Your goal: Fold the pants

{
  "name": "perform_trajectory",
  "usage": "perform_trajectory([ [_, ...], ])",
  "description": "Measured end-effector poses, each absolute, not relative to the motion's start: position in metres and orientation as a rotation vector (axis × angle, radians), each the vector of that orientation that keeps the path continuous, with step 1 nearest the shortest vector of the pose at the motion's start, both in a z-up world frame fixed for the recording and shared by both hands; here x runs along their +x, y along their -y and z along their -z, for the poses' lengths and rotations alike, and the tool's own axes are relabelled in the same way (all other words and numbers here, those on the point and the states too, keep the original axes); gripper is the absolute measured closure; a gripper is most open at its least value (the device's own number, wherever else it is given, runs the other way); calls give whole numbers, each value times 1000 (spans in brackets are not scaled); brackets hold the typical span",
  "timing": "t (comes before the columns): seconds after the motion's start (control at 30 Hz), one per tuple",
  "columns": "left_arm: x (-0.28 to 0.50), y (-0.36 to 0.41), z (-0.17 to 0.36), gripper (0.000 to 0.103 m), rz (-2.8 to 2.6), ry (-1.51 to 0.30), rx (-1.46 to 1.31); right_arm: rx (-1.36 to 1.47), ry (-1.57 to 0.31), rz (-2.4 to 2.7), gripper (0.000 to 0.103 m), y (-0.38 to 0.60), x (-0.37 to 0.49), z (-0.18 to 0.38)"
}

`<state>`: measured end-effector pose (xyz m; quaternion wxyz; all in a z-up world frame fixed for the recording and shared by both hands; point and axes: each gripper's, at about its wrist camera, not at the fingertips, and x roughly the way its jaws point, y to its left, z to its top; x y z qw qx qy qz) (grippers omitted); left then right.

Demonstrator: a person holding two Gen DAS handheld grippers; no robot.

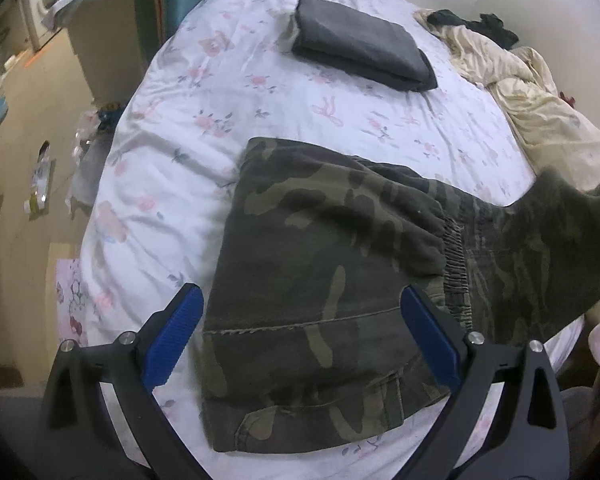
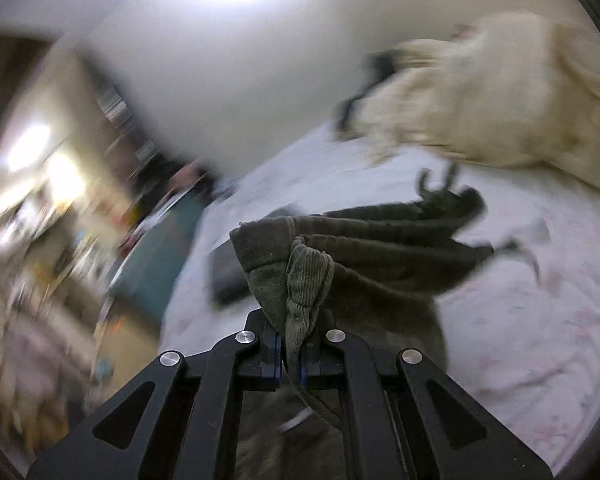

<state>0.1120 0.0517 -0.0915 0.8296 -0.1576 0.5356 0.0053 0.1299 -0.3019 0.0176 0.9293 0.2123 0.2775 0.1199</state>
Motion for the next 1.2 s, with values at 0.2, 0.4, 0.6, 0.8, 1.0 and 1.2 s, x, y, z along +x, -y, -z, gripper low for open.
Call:
perform_trajectory([
  [0.2, 115, -52, 88, 6, -10, -1132, -352, 137, -916, -571, 97, 165, 113, 66],
  [0.4, 117, -52, 91, 6, -5, -1157, -370, -41, -1164, -632, 78, 132, 82, 134],
  [0.6, 118, -47, 90, 6, 6, -1156, -357, 17, -1074, -696, 34, 142, 65, 103],
  [0.8, 118, -38, 93, 6, 13, -1160, -314, 252, -1117, -502, 79, 180, 107, 131],
  [1.0, 117, -20, 92, 6, 67, -1138, -258, 289, -1283, -543, 75, 155, 115, 173],
  [1.2, 117, 0, 94, 6, 124, -1142, -221, 473, -1095, -411, 75, 232, 111, 121],
])
